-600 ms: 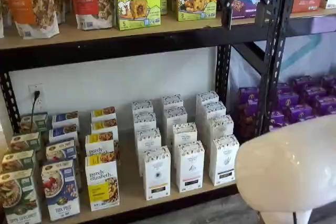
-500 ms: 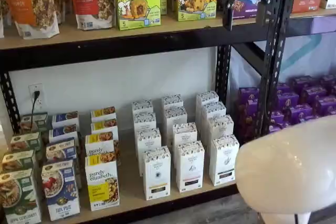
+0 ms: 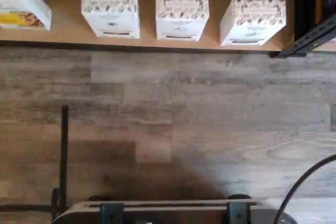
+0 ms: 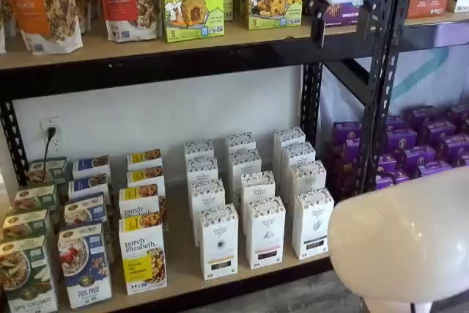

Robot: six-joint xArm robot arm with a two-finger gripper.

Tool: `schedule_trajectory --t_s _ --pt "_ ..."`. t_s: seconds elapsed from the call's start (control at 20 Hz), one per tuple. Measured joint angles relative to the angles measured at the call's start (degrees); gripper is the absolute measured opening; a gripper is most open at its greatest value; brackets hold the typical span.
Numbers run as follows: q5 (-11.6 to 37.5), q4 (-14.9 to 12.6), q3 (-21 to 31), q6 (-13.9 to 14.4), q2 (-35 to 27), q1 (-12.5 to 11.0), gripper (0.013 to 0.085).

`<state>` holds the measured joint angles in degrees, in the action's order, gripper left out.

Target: Pick up the white box with a green strip in the middle, on the bottom shelf, the sixth box from the left

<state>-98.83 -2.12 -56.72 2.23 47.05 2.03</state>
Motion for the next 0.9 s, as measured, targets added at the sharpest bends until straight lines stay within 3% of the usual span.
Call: schedule_trajectory --t_s 0.3,0.9 --pt "5.8 0.8 5.3 -2.5 -0.1 -2.9 0.085" --pt "23.7 0.7 19.3 -2.1 -3.0 -3.0 0.085"
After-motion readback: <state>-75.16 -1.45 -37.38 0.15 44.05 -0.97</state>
